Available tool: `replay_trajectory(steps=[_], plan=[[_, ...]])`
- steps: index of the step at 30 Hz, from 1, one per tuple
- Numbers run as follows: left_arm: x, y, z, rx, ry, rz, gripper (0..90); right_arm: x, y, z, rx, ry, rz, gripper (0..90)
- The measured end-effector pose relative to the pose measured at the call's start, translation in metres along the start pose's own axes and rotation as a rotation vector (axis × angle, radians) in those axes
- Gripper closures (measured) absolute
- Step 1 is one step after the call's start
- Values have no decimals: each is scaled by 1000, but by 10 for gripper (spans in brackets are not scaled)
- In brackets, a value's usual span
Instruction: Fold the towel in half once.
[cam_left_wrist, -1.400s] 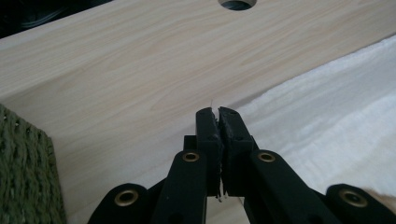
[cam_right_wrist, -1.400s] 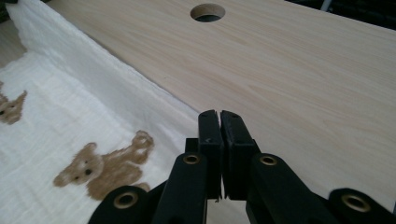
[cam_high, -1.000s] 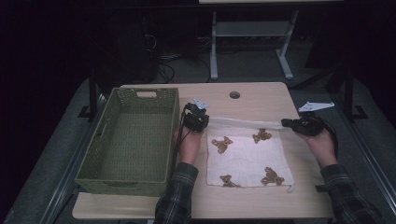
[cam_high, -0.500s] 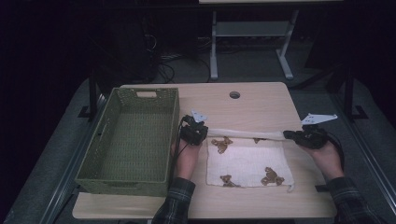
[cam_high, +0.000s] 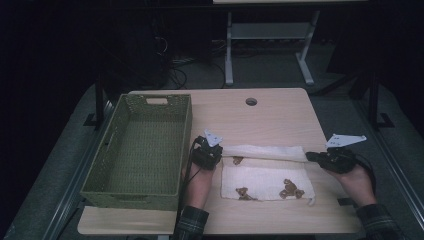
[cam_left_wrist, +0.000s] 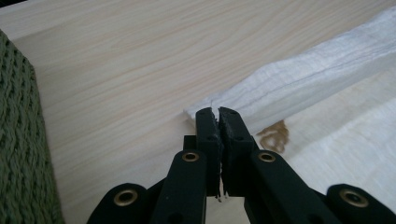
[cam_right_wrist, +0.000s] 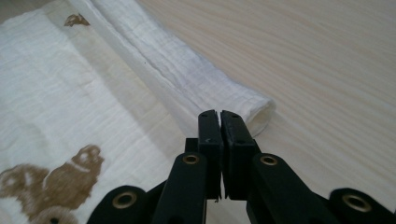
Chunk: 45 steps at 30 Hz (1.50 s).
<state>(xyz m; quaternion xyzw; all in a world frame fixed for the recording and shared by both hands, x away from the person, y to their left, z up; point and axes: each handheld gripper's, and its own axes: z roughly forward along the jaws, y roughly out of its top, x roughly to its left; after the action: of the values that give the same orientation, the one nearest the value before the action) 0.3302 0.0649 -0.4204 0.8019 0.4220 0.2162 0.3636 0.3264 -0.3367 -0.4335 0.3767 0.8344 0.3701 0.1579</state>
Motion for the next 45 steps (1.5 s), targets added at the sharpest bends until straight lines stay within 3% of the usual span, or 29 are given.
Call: replay_trajectory(steps=[11,24,36,45], plan=[[-20,-17,-16,-3,-18,20,872,11,-21,-17,16,38,0,869],[-33,-37,-34,0,-35,35,872,25,-36,-28,34,66,-2,869],[-41,-54,-47,7,-67,39,872,42,-49,-41,31,91,-20,869],[-43,-69,-48,46,-111,29,871,48,-56,-38,80,111,-25,870]])
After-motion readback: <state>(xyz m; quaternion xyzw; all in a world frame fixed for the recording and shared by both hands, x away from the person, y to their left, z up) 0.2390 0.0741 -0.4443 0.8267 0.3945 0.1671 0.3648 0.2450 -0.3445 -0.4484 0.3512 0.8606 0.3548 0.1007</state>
